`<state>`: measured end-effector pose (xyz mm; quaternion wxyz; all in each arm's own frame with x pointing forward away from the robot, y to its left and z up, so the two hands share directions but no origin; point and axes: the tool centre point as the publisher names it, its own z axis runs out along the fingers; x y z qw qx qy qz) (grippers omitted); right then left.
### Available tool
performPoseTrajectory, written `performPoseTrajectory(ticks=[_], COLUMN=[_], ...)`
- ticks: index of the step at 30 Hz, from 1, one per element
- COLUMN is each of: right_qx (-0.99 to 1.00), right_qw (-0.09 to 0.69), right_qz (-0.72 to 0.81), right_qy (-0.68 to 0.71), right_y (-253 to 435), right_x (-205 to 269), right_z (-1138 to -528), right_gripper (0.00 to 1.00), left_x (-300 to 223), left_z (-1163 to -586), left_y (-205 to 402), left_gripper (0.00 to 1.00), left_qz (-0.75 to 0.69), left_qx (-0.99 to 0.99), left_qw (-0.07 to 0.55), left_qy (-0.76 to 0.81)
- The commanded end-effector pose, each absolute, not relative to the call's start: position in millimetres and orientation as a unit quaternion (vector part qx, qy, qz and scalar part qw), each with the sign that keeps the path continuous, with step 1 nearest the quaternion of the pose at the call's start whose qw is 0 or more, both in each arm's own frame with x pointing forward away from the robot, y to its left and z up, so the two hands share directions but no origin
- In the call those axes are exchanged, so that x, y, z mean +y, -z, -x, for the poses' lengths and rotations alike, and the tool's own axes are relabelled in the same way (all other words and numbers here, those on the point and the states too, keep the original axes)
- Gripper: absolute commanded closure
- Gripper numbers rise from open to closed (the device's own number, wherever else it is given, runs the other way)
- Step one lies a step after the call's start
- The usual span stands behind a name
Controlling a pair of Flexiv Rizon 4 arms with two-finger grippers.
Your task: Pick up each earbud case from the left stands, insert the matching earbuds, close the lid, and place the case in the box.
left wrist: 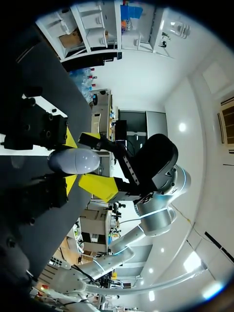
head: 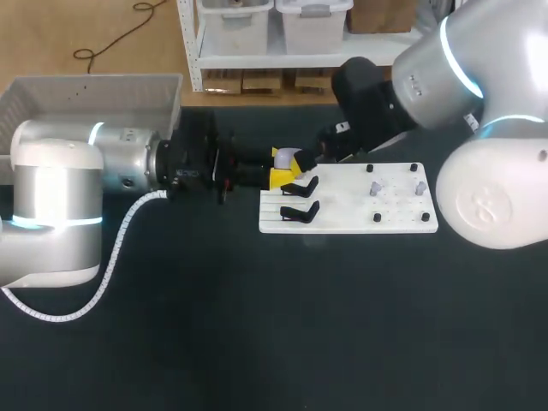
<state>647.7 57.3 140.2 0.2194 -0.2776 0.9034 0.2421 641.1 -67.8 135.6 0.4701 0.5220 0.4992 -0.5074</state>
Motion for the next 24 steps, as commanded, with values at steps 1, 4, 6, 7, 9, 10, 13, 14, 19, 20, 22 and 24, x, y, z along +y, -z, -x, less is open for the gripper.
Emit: performPoseTrajectory(ticks=[1,4,6,7,9,10,13,14,19,20,22,24], right_qx=[0.903,0.903,0.902,0.901,0.899,0.898,0.894,0.893,0.891,0.892,0.894,0.898], right_qw=[0.226,0.233,0.242,0.247,0.255,0.26,0.274,0.28,0.289,0.288,0.285,0.278], right_qz=[0.275,0.27,0.265,0.264,0.263,0.264,0.268,0.271,0.293,0.296,0.3,0.303], right_qy=[-0.241,-0.239,-0.238,-0.238,-0.238,-0.238,-0.231,-0.227,-0.193,-0.186,-0.171,-0.157], right_y=[-142.9,-146.5,-149.6,-152.5,-158.9,-162.2,-174.1,-177.7,-189.6,-190.5,-191.0,-189.6], right_x=[55.6,53.8,52.3,51.4,49.3,47.7,40.7,37.5,17.7,12.9,3.8,-6.1], right_z=[-649.7,-651.7,-653.7,-654.5,-655.6,-656.0,-657.9,-658.6,-662.4,-663.3,-664.4,-665.3], right_gripper=[0.0,0.0,0.0,0.0,0.0,0.0,0.0,0.0,0.0,0.0,0.0,0.0], left_x=[-68.1,-68.1,-68.1,-68.1,-68.1,-68.1,-68.1,-68.1,-67.0,-67.0,-66.9,-66.7], left_z=[-639.6,-639.6,-639.6,-639.6,-639.6,-639.6,-639.6,-639.6,-636.8,-636.3,-635.4,-634.8], left_y=[-135.2,-135.2,-135.2,-135.2,-135.2,-135.2,-135.2,-135.2,-136.1,-136.1,-135.6,-135.2], left_gripper=[1.0,1.0,1.0,1.0,1.0,1.0,1.0,1.0,1.0,1.0,1.0,1.0], left_qz=[-0.521,-0.521,-0.521,-0.521,-0.521,-0.521,-0.521,-0.521,-0.516,-0.516,-0.514,-0.514], left_qx=[0.5,0.5,0.5,0.5,0.5,0.5,0.5,0.5,0.485,0.484,0.481,0.479], left_qw=[0.472,0.472,0.472,0.472,0.472,0.472,0.472,0.472,0.485,0.486,0.489,0.49], left_qy=[0.506,0.506,0.506,0.506,0.506,0.506,0.506,0.506,0.513,0.513,0.516,0.517])
